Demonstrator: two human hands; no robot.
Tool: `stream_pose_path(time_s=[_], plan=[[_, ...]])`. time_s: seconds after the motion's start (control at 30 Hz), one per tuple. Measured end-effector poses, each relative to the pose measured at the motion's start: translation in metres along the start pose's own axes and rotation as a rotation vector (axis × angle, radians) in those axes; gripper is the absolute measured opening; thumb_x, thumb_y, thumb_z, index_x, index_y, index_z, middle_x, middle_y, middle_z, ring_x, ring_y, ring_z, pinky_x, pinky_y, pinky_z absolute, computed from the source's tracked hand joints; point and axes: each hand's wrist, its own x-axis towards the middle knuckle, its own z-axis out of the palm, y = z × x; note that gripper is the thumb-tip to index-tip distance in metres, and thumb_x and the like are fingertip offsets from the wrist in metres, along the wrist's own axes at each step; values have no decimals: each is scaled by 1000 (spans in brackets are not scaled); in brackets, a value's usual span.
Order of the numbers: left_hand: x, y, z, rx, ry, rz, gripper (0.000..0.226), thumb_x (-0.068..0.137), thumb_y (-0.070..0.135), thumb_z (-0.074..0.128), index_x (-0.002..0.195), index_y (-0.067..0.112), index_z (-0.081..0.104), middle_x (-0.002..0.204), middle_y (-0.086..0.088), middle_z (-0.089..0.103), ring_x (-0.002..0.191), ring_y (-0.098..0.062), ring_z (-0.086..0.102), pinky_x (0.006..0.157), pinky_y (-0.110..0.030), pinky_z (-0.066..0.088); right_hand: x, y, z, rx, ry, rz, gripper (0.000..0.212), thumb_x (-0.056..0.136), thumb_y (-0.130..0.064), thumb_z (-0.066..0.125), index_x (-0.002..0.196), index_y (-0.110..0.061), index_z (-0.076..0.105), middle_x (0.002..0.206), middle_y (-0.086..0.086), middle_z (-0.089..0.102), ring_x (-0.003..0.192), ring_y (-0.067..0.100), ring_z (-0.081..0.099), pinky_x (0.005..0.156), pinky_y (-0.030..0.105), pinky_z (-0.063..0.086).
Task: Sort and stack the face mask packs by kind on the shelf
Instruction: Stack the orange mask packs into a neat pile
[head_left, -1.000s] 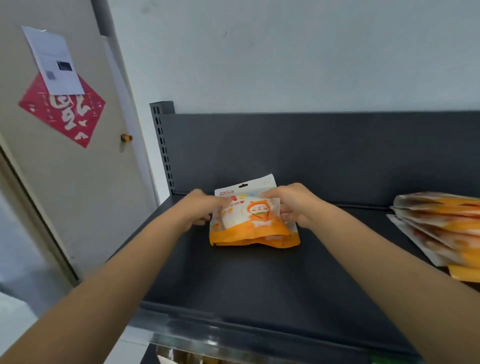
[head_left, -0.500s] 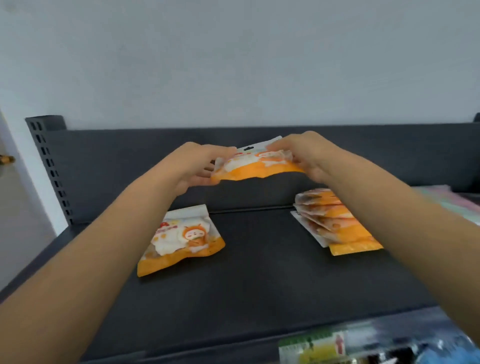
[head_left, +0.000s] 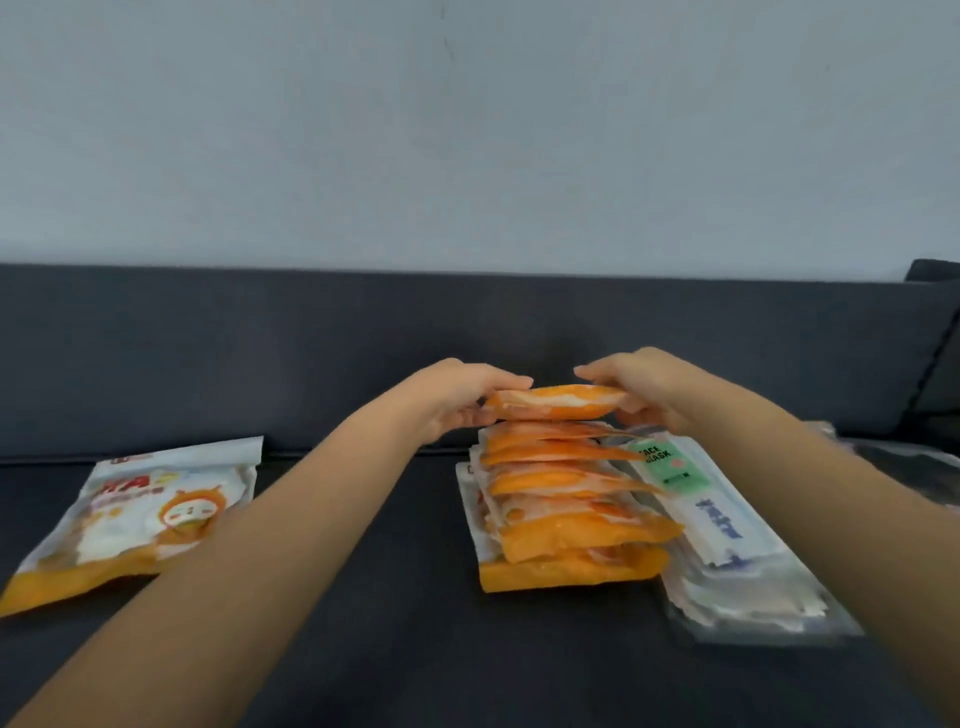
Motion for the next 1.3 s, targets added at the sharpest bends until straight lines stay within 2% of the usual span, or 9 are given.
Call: stream_pose_path(time_s=[0.13,0.27,0.33,0.43,0.57,0.73,0.9,1.07,1.3], plan=[[3,-7,9,90,105,-41,54,74,47,77,111,9,70,102,-2,64,91,-15,59,69,-24,48,9,9,-3,-284,-143,-60,48,85,-57,57,86,-11,69,99,8,72,92,24,66,84,35,51],[-10,-5,-2,152,216,-34,56,78,55,70,115,14,65,104,3,59,95,-15,57,76,-27,47,1,-10,-13,-370,-168,-136,69,87,-68,43,125,-13,61,136,8,57,127,30,51,107,46,38],[-20,-7,-15,164,280,-17,59,80,55,68,121,14,61,109,3,59,100,-16,58,81,-29,47,-8,-23,-8,-324,-148,-229,71,88,-66,43,132,-11,56,142,8,51,132,29,45,112,46,32],[-39,-17,-47,191,375,-21,61,79,55,69,123,13,60,116,-3,60,105,-19,59,88,-32,48,-29,-47,17,-243,-65,-406,66,92,-54,48,129,-1,57,139,16,53,127,35,50,103,40,40],[-74,-43,-106,212,481,-66,56,78,49,73,116,10,59,107,-6,58,98,-19,54,81,-31,43,-59,-75,82,-158,-81,-510,64,90,-45,57,123,9,56,128,27,56,117,41,55,97,47,48],[-114,-95,-185,234,593,-226,77,73,44,78,135,6,50,133,-8,56,115,-27,56,96,-41,47,-77,-85,189,-24,-411,-214,60,87,-40,66,132,-4,48,126,15,57,103,25,60,84,34,57],[-137,-144,-230,94,554,-319,93,65,40,85,138,4,42,135,-12,55,114,-29,59,96,-41,50,-85,-87,266,84,-432,-16,65,89,-26,67,141,-6,34,135,16,49,115,27,55,90,37,54],[-151,-149,-241,-82,481,-276,53,82,30,75,124,6,53,93,-4,63,79,-15,63,59,-26,50,-93,-99,291,272,-428,81,33,87,-3,67,114,-1,49,114,16,60,91,23,64,75,33,58],[-163,-100,-221,-105,362,-20,34,82,25,75,108,5,65,90,-3,70,78,-12,65,65,-22,50,-99,-110,242,393,-169,-55,41,83,3,65,121,3,50,104,16,65,68,21,69,50,28,60]])
